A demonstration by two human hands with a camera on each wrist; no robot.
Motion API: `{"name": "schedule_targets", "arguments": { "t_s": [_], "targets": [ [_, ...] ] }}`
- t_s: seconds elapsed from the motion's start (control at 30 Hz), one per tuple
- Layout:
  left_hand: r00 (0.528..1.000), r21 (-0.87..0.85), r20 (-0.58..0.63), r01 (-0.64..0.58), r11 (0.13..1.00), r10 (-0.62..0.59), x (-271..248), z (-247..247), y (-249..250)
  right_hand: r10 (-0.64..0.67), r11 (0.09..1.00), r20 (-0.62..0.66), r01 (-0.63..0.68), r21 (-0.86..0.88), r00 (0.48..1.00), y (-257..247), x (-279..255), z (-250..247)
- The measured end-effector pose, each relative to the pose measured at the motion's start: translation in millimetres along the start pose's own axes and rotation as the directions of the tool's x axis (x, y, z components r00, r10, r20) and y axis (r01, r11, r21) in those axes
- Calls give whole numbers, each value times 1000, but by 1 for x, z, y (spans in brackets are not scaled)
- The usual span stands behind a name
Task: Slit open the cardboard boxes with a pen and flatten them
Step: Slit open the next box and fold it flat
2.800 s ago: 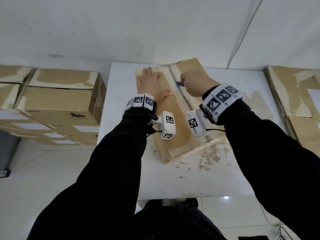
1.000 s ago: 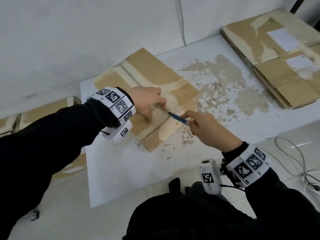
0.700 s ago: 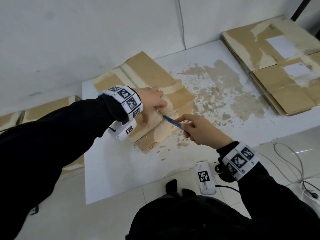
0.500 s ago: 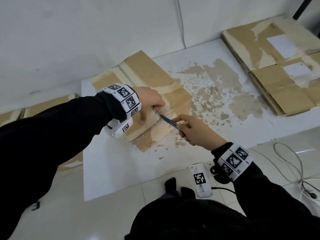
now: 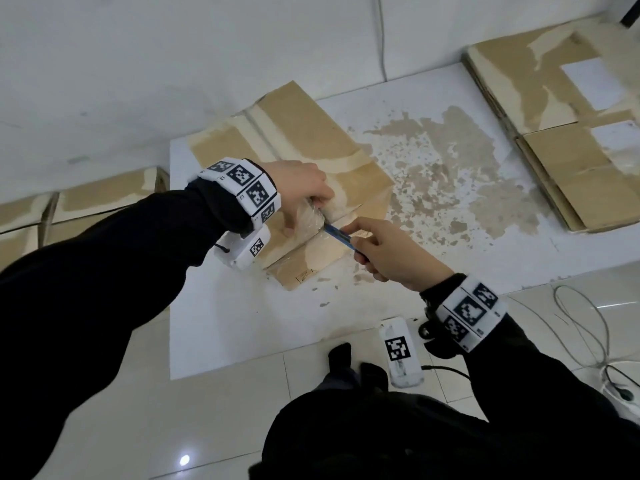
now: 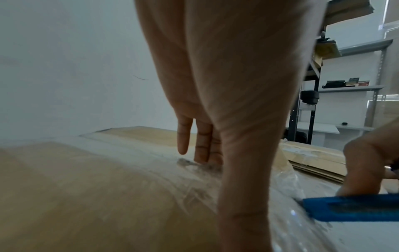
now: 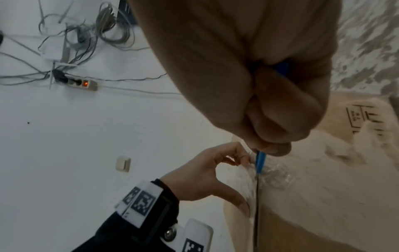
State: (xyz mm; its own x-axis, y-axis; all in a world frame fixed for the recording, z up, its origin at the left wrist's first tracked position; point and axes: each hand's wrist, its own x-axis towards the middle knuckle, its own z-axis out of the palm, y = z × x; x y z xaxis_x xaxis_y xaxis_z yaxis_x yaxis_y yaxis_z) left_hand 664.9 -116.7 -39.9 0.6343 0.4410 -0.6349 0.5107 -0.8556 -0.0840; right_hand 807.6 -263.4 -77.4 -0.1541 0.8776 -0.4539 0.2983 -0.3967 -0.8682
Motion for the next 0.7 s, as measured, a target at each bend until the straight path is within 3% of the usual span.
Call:
{"name": "schedule_targets", "arguments": {
  "t_s": [0.1, 0.3, 0.43, 0.57, 0.7],
  "targets": [
    [999, -70, -35, 4, 998, -6, -5, 0, -3, 2, 999, 143, 6, -51, 990, 1, -13, -2],
    [986, 7, -117, 118, 993, -117, -17, 14, 8, -148, 968, -126, 118, -220, 981, 4, -21, -37],
    [935, -237, -237, 209, 949, -265, -25, 31, 19, -260, 917, -99, 213, -338, 960, 6, -10, -36],
    [934, -486, -49, 287, 826, -353, -25, 37, 16, -320, 878, -66, 270, -396, 945, 11, -1, -23],
    [904, -704, 127, 372, 606, -408, -17, 27, 15, -345, 838, -69, 274, -473, 936, 19, 4, -17]
  ]
}}
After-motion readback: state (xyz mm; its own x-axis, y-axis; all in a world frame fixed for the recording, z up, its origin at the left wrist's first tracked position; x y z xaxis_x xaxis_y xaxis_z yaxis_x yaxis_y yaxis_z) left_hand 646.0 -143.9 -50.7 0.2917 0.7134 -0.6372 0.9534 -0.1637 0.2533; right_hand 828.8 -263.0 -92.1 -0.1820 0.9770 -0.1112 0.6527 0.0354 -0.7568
